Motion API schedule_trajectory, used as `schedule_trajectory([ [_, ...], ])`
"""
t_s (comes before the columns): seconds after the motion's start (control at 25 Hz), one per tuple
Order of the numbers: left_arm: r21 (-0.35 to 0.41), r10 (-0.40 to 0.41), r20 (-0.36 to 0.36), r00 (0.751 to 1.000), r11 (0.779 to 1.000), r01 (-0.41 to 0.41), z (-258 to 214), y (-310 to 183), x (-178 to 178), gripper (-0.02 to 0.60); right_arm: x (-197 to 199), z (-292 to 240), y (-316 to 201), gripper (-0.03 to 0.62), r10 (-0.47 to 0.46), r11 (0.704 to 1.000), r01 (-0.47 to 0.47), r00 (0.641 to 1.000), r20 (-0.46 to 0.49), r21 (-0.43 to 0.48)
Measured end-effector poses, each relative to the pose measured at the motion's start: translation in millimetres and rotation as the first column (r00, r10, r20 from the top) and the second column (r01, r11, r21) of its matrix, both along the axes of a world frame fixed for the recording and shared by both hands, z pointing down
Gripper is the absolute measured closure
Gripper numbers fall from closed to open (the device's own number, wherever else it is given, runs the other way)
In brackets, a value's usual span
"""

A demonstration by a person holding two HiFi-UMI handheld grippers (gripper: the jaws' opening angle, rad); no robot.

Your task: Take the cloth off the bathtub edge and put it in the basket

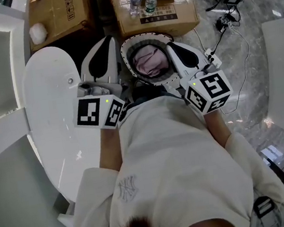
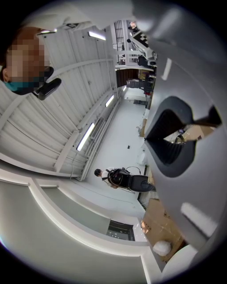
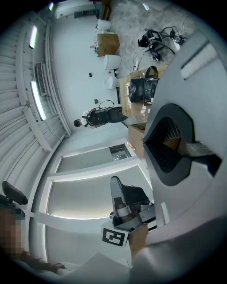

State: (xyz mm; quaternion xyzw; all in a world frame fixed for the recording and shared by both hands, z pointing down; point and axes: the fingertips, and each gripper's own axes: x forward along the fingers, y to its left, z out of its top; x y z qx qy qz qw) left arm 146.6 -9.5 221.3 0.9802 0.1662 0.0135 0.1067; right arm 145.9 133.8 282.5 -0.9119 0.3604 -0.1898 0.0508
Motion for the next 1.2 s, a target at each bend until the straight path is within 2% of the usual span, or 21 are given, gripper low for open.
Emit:
schedule_trajectory([
  [1.2, 0.004, 0.001, 0.008, 1.0, 1.0, -0.001, 1.3, -6.4, -0.2, 0.54, 2.9, 0.8, 2.0, 0.595, 0.014, 0.999, -0.015, 1.0, -0.012, -0.034],
])
